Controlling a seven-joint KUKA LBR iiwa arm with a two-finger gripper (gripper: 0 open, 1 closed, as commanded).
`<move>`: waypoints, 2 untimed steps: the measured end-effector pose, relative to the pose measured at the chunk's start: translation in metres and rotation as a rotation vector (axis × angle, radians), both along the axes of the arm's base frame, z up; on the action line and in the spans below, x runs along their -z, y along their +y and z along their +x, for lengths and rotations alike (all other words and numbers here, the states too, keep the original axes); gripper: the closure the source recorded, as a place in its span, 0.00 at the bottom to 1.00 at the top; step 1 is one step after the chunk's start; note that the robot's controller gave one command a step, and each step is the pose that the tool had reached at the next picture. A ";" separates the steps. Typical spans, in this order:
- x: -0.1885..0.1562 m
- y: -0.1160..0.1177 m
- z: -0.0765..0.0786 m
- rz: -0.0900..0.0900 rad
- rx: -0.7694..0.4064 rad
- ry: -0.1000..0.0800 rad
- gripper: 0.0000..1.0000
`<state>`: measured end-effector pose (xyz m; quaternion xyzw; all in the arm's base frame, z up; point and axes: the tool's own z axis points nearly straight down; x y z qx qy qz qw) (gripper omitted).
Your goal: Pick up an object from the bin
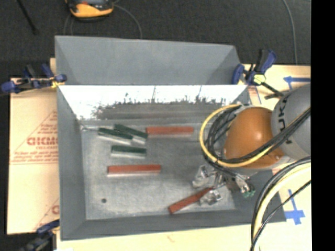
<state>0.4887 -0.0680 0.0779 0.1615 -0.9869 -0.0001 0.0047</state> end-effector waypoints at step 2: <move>-0.194 0.006 0.003 0.001 0.040 -0.009 1.00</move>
Offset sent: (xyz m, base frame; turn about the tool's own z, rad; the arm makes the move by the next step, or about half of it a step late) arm 0.0031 0.0067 0.2135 0.0481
